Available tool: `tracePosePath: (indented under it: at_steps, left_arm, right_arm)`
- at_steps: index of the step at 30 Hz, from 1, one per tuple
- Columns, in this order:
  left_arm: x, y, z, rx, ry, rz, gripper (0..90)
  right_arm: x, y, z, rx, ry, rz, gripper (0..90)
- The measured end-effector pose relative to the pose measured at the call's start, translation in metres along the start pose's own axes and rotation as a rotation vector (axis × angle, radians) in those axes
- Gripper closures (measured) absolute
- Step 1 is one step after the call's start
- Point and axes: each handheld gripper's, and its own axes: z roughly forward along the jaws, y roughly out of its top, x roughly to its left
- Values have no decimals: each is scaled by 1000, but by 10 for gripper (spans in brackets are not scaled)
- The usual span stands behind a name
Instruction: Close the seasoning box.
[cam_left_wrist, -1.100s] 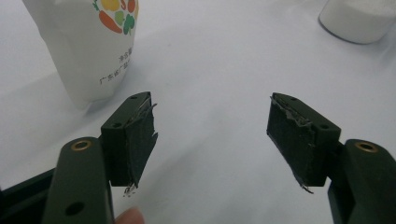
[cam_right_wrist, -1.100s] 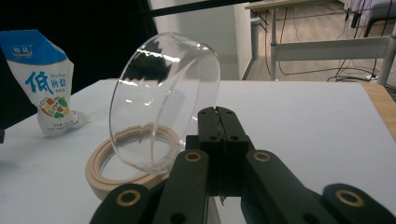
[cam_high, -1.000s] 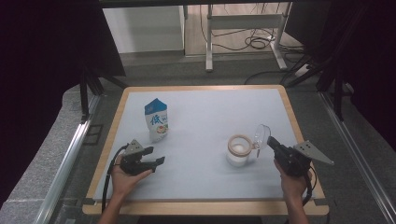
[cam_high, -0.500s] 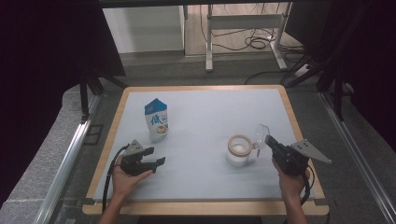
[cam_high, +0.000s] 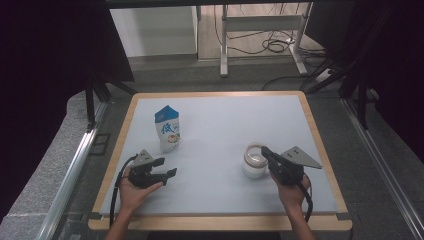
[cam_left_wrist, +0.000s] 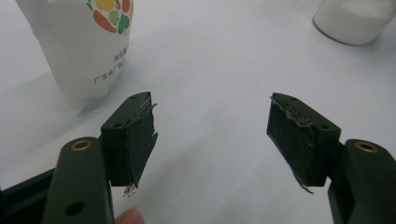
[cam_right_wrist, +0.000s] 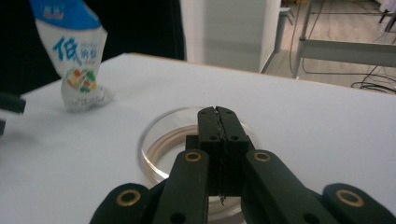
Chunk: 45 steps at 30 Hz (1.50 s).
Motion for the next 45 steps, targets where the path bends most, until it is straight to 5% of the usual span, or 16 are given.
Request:
tracePosePath:
  at_steps: [5, 13, 21, 28, 37, 45]
  left_arm:
    - [-1, 0, 0, -3, -4, 2, 320]
    - [-1, 0, 0, -8, -2, 2, 318]
    - [1, -3, 0, -4, 14, -5, 319]
    - [4, -5, 4, 13, 24, -12, 320]
    - [7, -8, 6, 22, 39, -21, 320]
    - [9, -10, 7, 29, 45, -26, 320]
  right_arm:
    - [11, 0, 5, 3, 20, -39, 898]
    - [4, 0, 0, -10, 38, 1, 897]
    - [-18, -1, -17, -38, 14, 28, 896]
    - [-52, -15, -36, -25, -48, 92, 868]
    - [-79, -34, -27, 98, -118, 102, 589]
    - [-81, -47, -13, 204, -132, 45, 420]
